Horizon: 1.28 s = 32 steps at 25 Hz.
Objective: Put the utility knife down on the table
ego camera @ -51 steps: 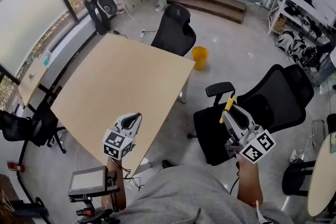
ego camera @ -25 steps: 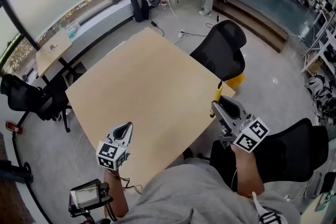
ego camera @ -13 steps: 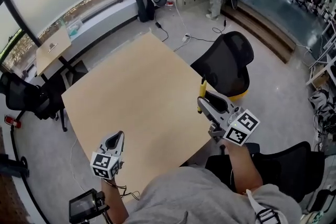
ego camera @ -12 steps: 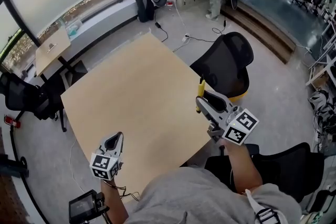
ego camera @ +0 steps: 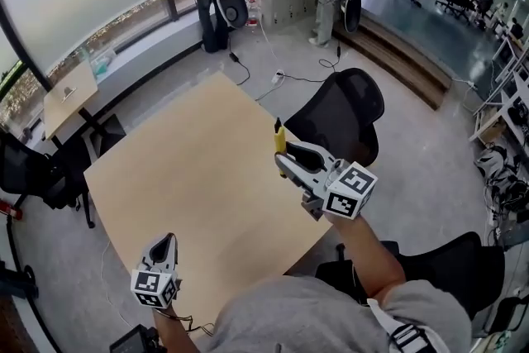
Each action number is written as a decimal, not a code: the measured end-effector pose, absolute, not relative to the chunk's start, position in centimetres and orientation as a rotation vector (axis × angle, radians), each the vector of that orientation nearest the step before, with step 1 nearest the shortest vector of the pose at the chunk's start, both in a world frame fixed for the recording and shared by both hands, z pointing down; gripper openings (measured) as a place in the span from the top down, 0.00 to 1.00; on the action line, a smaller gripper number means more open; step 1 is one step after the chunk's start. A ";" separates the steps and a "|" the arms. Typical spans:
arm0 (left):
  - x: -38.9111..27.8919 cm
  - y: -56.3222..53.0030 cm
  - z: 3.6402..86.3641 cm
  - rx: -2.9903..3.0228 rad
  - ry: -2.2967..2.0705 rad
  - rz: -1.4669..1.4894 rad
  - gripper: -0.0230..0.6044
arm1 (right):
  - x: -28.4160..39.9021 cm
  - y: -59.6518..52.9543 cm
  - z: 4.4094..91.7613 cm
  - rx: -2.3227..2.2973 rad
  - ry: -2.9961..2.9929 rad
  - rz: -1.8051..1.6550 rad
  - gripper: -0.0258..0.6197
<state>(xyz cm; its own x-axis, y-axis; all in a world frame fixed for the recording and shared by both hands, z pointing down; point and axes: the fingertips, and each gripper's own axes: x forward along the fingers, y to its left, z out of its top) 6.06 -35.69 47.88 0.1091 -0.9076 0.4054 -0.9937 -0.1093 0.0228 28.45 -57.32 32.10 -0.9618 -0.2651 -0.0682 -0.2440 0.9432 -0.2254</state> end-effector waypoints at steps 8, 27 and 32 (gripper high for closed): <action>4.3 -31.6 47.6 2.148 -1.848 0.388 0.96 | 25.2 -55.8 31.8 -0.450 3.041 -0.277 0.78; 4.2 -30.1 48.3 2.217 -1.783 0.336 0.96 | 20.6 -55.9 32.8 -0.408 3.103 -0.316 0.78; 5.0 -30.3 49.0 2.092 -1.856 0.392 0.96 | 18.7 -58.9 35.9 -0.232 3.150 -0.433 0.78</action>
<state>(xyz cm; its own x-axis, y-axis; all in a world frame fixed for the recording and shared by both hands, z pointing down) 5.02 -30.30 48.98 0.1199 -0.9061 0.4057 -0.9928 -0.1075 0.0534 18.69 -58.93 35.87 -0.9883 -0.1376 0.0653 -0.1501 0.9526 -0.2648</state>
